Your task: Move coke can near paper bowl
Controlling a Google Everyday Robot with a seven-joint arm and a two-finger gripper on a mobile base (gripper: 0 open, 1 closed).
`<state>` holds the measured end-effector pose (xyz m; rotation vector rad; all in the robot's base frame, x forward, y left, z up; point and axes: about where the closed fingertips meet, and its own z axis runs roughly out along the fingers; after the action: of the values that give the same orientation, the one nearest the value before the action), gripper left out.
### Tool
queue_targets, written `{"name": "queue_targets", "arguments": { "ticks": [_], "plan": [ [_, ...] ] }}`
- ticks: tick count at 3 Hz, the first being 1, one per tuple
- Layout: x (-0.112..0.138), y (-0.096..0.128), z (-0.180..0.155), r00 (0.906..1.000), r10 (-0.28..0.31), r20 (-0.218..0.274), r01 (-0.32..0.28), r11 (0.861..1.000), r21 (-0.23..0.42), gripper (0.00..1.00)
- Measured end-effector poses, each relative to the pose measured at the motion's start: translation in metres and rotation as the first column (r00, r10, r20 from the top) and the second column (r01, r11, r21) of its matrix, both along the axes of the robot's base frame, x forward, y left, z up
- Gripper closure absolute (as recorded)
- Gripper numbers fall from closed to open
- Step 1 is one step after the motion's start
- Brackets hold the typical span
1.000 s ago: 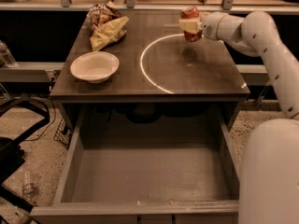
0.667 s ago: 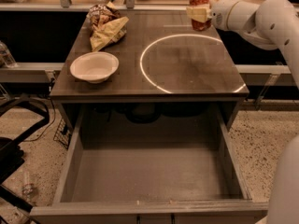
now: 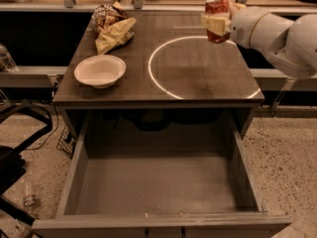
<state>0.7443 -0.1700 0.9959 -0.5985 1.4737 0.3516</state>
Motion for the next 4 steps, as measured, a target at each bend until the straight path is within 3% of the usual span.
{"name": "queue_targets", "arguments": {
  "ticks": [1,2,4],
  "plan": [
    [-0.030,0.058,-0.056,0.9898,0.128,-0.061,-0.123,0.989,0.078,1.00],
    [-0.045,0.102,-0.075,0.9716,0.229,-0.061,-0.221,0.969,0.108,1.00],
    [-0.070,0.156,-0.083,0.9322,0.359,-0.047,-0.350,0.926,0.141,1.00]
  ]
}}
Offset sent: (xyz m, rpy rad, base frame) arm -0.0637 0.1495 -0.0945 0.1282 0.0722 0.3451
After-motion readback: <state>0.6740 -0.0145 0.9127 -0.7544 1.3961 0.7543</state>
